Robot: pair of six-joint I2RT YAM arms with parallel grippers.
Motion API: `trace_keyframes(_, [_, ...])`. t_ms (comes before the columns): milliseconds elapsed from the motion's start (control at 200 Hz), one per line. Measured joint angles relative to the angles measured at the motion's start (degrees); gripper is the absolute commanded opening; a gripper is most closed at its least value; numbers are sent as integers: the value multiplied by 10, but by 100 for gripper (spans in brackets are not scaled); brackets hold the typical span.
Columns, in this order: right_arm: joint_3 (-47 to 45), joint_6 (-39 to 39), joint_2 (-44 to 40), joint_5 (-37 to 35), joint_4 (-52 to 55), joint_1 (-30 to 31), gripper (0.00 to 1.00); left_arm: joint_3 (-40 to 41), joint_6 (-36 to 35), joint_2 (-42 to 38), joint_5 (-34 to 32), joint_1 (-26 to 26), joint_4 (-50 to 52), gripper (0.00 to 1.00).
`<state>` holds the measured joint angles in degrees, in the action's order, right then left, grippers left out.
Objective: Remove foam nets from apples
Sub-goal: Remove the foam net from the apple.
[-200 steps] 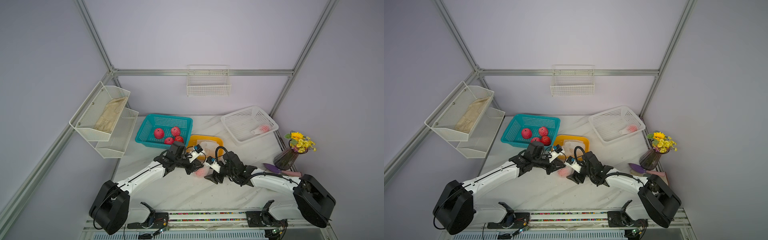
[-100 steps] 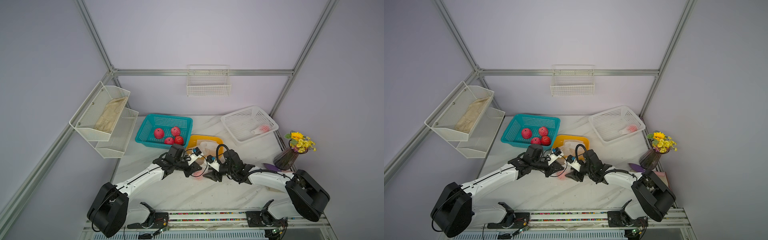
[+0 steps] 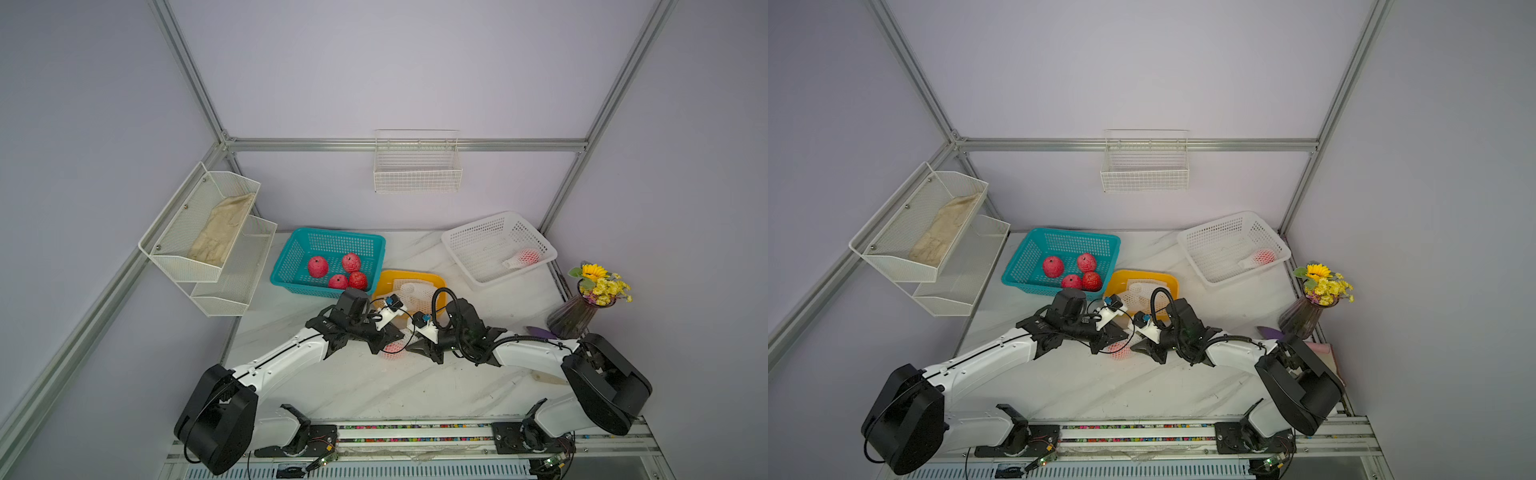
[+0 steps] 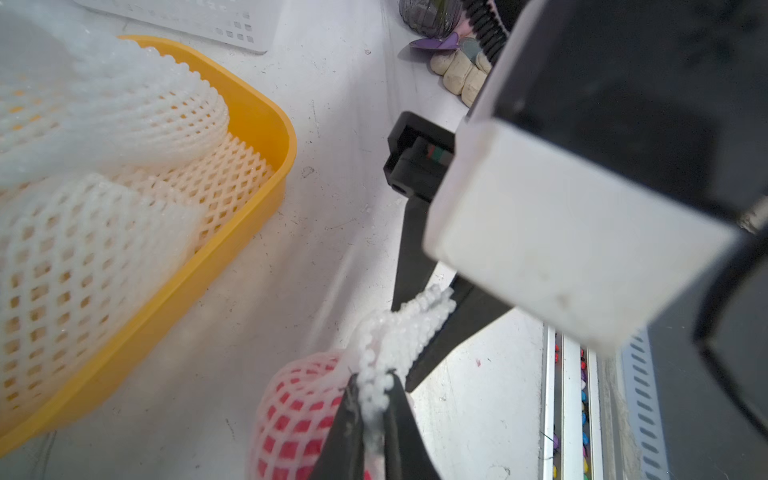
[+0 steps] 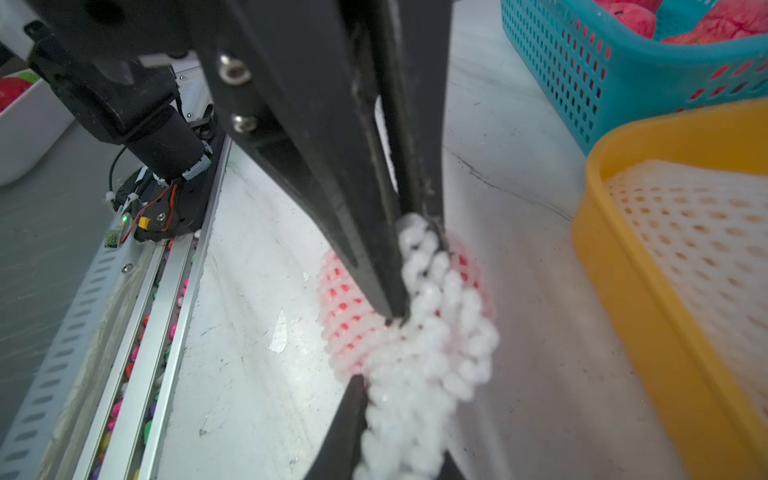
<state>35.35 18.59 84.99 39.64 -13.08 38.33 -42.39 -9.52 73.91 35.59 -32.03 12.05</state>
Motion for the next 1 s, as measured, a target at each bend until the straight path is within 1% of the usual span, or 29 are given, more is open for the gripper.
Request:
trace_keyframes(80, [3, 6, -1, 5, 3, 0, 6, 1, 0, 0, -2, 0, -2, 11])
trace_keyframes(180, [7, 5, -5, 8, 5, 0, 5, 1, 0, 0, -4, 0, -5, 12])
trace_keyframes(245, [8, 5, -10, 9, 4, 0, 5, 1, 1, 0, -8, 0, -7, 16])
trace_keyframes(275, [8, 5, -12, 9, 5, 0, 4, 1, 3, 0, -10, 0, -7, 20])
trace_keyframes(300, [8, 4, -13, 9, 5, 0, 4, 1, 5, 0, -12, 0, -8, 25])
trace_keyframes(320, [8, 4, -14, 9, 5, 0, 5, 1, 3, 0, -16, 0, -8, 32])
trace_keyframes(350, [8, 4, -15, 10, 5, 0, 4, 1, 3, 0, -20, 0, -8, 46])
trace_keyframes(375, [9, 3, -15, 10, 5, 0, 4, 1, 9, 0, -24, 0, -6, 52])
trace_keyframes(450, [9, 3, -15, 10, 9, 0, 4, 1, 6, 0, -43, 0, -4, 65])
trace_keyframes(515, [9, 4, -15, 10, 12, 0, 4, 1, 6, 0, -61, 0, 1, 71])
trace_keyframes(570, [10, 5, -14, 10, 19, -1, 5, 1, 5, -2, -76, 0, 9, 73])
trace_keyframes(695, [22, 10, -1, 8, 39, -1, 6, 1, -10, -3, -96, 0, 36, 74])
trace_keyframes(805, [33, 15, 5, 6, 53, -1, 7, 0, -31, 0, -92, 0, 62, 75])
trace_keyframes(1000, [58, 26, 18, 1, 78, -1, 8, 0, -51, 21, -73, 0, 79, 78])
